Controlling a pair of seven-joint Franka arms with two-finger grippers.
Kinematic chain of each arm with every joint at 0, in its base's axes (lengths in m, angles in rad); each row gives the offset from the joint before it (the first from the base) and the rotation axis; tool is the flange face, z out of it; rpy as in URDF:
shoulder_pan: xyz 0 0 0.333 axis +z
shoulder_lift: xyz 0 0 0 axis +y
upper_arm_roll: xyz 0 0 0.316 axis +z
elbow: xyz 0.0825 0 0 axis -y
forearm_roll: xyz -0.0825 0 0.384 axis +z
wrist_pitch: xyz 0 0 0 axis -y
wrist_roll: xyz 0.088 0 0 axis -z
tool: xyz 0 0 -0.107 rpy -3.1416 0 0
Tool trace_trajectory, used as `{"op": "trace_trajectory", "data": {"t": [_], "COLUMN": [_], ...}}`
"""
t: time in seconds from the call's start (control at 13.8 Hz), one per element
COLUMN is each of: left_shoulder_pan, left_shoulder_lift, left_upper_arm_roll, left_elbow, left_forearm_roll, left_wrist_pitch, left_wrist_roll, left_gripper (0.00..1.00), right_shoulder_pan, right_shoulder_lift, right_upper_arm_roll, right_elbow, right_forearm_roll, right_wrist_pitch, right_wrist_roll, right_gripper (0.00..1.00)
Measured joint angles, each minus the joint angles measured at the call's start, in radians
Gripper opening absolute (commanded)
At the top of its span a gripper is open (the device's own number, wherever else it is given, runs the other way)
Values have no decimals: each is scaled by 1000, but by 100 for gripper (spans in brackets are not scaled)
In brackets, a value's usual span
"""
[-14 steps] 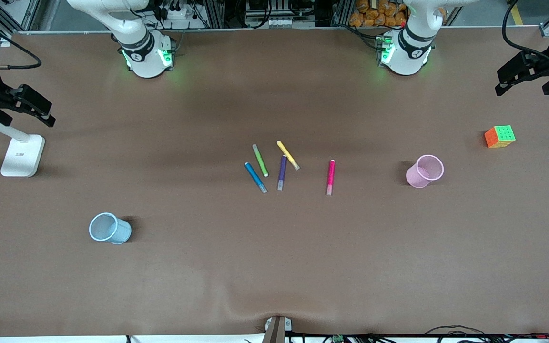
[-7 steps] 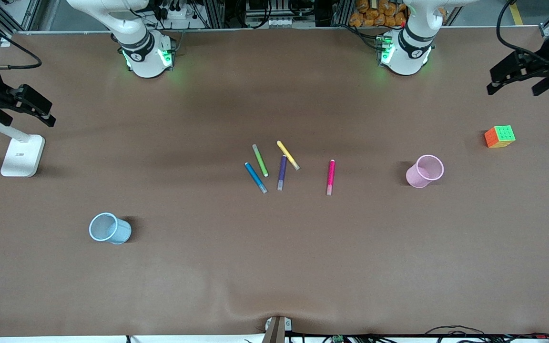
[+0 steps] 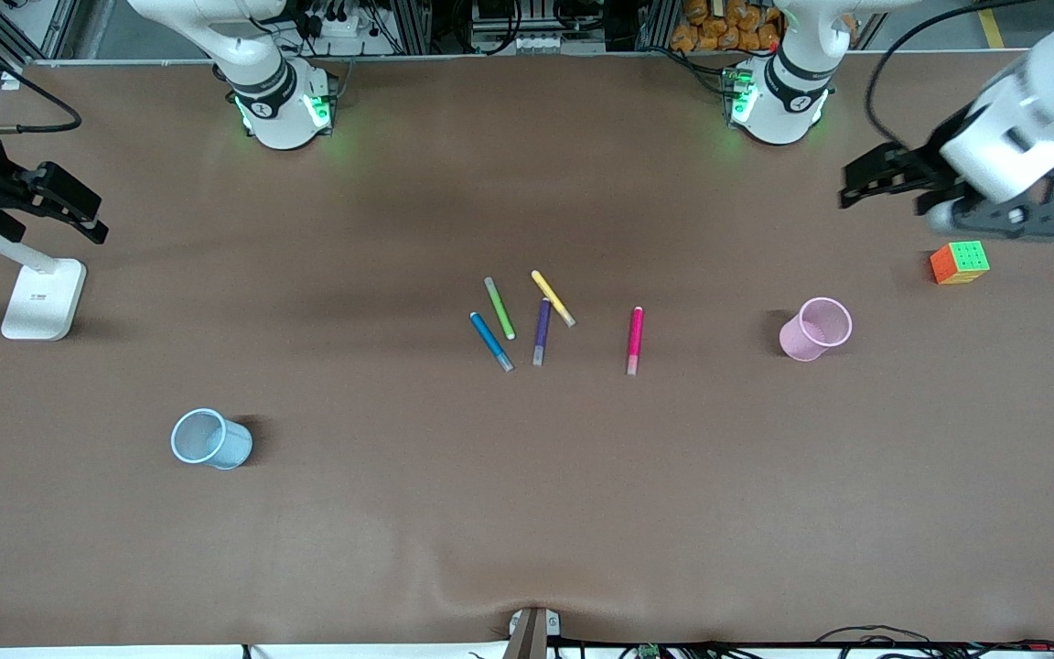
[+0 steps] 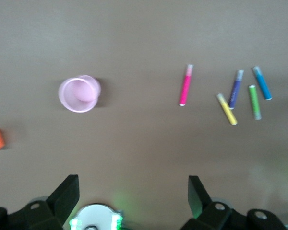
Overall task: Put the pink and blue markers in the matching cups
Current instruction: 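Move the left gripper past the pink cup toward the pink marker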
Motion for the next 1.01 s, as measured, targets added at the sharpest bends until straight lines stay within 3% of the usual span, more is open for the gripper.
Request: {"op": "trace_trajectory", "data": {"t": [0.43,1.01], "left_shoulder_pan": [-134,-177], "left_shoulder_lift": [196,288], "left_upper_arm_roll": [-32,-35], "left_elbow": [111,134], "left_forearm_roll": [-2,-2], "left_wrist_pitch": [9,69], "left_wrist_roll": [-71,-68], "left_gripper": [100,100], "right_shoulder_pan": [0,0], "right_shoulder_lift": [1,2], "right_upper_arm_roll": [-1,-1], "right_elbow": [0,-2], "right_forearm_roll": [0,0], "right_wrist_pitch": [0,0], "right_wrist_roll": [0,0], "right_gripper": [100,100]}}
